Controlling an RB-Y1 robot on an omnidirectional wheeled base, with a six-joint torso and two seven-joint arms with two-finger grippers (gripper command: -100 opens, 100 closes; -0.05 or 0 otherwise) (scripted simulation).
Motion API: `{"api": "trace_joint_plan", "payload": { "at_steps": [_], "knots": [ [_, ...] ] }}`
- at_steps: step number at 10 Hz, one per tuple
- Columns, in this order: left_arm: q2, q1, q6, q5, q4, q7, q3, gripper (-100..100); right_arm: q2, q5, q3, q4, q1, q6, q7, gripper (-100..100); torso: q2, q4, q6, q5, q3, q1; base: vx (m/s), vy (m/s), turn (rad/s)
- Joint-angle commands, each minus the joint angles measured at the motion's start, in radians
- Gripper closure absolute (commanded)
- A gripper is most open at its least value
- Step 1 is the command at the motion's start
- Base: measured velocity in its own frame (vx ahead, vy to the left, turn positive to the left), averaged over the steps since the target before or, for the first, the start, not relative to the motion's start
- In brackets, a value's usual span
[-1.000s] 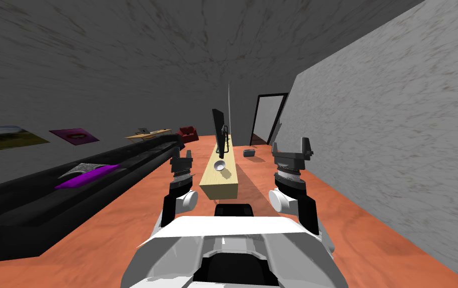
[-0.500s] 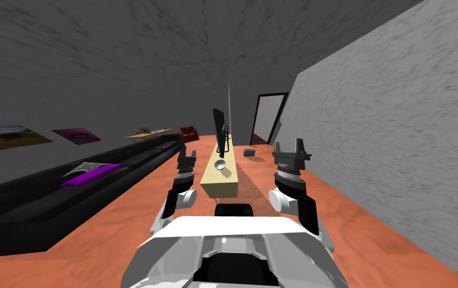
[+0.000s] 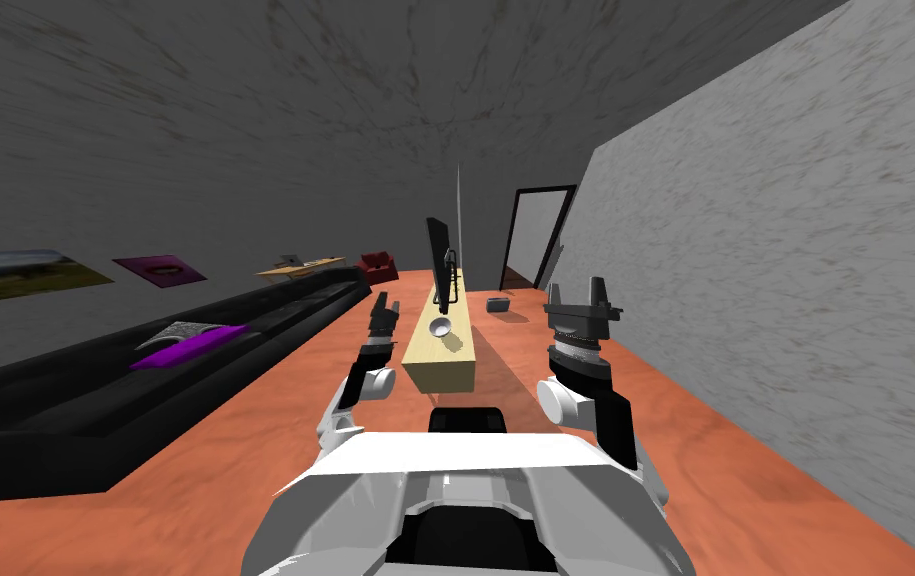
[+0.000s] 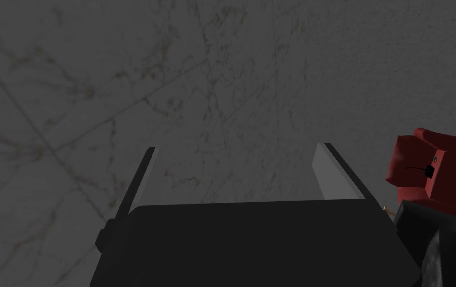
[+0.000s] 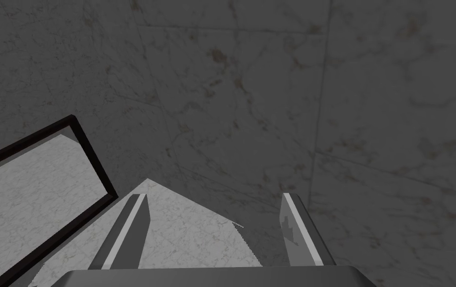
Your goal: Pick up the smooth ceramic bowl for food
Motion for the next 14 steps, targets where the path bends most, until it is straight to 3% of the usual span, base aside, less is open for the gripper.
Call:
{"api": "trace_joint_plan", "payload": {
  "at_steps": [1,2,4,7,8,9,12,13,14],
  "knots": [
    [0.031,-0.05,0.047,0.014,0.05,-0.001,0.016,-100,0.0,0.0,0.0,0.0,0.0,0.0,0.0,0,0.0,0.0,0.0,0.0,0.0,0.0,-0.058,-0.01,0.007],
    [0.031,-0.05,0.047,0.014,0.06,-0.001,0.016,-100,0.0,0.0,0.0,0.0,0.0,0.0,0.0,0,0.001,0.0,0.0,0.0,0.0,0.0,-0.041,-0.004,0.003],
    [0.055,-0.11,0.104,0.027,0.128,-0.006,0.029,-100,0.0,0.0,0.0,0.0,0.0,0.0,0.0,0,0.0,0.0,0.0,0.0,0.0,0.0,-0.044,-0.004,0.005],
    [0.066,-0.164,0.136,0.034,0.203,-0.007,0.035,-100,0.0,0.0,0.0,0.0,0.0,0.0,0.0,0,-0.001,0.0,0.0,0.0,0.0,0.0,-0.029,-0.007,0.0],
    [0.075,-0.204,0.169,0.041,0.236,-0.008,0.041,-100,0.0,0.0,0.0,0.0,0.0,0.0,0.0,0,-0.001,0.0,0.0,0.0,-0.001,0.0,-0.029,-0.011,0.004],
    [0.075,-0.204,0.169,0.041,0.256,-0.008,0.041,-100,0.0,0.0,0.0,0.0,0.0,0.0,0.0,0,-0.001,0.0,0.0,0.0,-0.001,-0.001,-0.027,-0.009,-0.002],
    [0.091,-0.285,0.241,0.054,0.35,-0.004,0.053,-100,0.0,0.0,0.0,0.0,0.0,0.0,0.0,0,-0.001,0.0,0.0,0.0,0.0,-0.001,-0.029,-0.013,-0.002],
    [0.091,-0.285,0.241,0.054,0.366,-0.004,0.053,-100,0.0,0.0,0.0,0.0,0.0,0.0,0.0,0,-0.001,0.0,0.0,0.0,-0.001,-0.001,-0.022,-0.014,-0.005],
    [0.098,-0.326,0.278,0.061,0.401,0.0,0.059,-100,0.0,0.0,0.0,0.0,0.0,0.0,0.0,0,-0.001,0.0,0.0,0.0,-0.001,-0.001,-0.028,-0.017,-0.005]
  ]
}}
